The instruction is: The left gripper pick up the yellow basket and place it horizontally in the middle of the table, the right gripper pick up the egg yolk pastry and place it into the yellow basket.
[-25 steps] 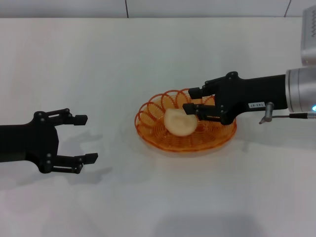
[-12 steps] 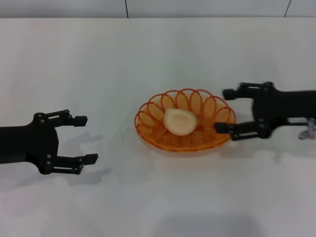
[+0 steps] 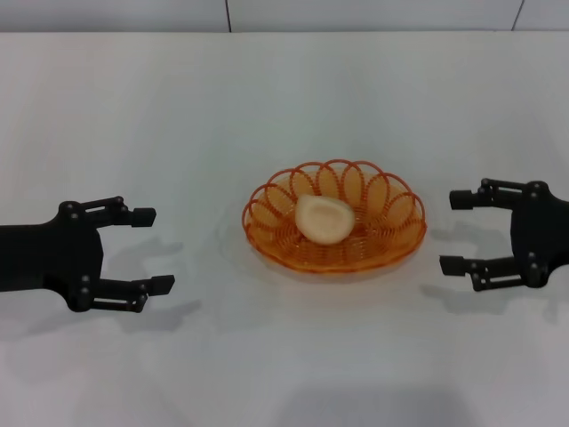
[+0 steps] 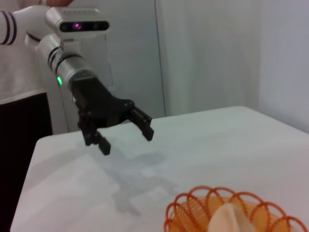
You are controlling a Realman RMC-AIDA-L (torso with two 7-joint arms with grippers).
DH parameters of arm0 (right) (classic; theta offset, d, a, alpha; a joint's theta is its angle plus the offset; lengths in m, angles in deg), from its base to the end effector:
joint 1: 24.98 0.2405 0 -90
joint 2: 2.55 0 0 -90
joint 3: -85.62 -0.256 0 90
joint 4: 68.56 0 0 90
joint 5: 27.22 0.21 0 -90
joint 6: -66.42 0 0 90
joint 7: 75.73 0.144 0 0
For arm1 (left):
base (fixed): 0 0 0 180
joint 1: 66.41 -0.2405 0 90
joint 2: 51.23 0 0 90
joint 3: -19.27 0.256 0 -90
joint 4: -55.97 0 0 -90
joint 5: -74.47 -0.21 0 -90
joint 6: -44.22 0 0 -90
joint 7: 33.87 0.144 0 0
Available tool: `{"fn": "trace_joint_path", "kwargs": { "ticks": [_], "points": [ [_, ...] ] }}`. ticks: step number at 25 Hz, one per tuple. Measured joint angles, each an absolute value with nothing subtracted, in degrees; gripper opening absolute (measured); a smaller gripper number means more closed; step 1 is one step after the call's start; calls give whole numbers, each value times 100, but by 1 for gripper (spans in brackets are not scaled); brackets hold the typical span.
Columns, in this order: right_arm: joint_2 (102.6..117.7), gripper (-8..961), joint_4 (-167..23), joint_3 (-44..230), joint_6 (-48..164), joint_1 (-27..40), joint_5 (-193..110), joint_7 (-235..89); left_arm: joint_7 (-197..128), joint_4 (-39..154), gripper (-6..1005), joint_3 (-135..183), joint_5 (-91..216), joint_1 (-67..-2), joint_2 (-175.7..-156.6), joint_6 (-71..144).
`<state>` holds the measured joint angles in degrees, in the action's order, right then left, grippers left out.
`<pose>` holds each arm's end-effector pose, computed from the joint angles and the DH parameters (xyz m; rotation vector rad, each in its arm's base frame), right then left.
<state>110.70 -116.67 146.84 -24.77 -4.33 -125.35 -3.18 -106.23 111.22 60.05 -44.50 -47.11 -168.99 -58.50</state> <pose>0.2632 0.3041 0.0263 -2.8326 0.2435 0.6286 -0.2919 0.2754 0.0490 -2.8418 -0.3206 -0.4779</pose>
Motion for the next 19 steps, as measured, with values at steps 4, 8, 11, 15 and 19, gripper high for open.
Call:
{"fn": "trace_joint_path", "kwargs": {
  "ticks": [4,8,11,15,19],
  "points": [
    [11057,871,-11598,14668,-2509,-399,-12735,-317,-10739,11116,893,6029,-4478,-4667,-16879,-5852],
    [11061,871,-11592,14657,-2499,-397,-12814,-296,-10811,11116,893,6043,-4488,-4609,-16862,-5852],
    [11062,871,-11590,14655,-2496,-402,-12825,-296,-10858,11116,893,6048,-4536,-4598,-16850,-5852],
    [11064,871,-11587,14652,-2486,-405,-12828,-296,-10886,11116,893,6049,-4587,-4579,-16846,-5851],
    [11067,871,-11584,14652,-2480,-406,-12830,-297,-10887,11117,893,6049,-4587,-4564,-16858,-5822]
  ]
}}
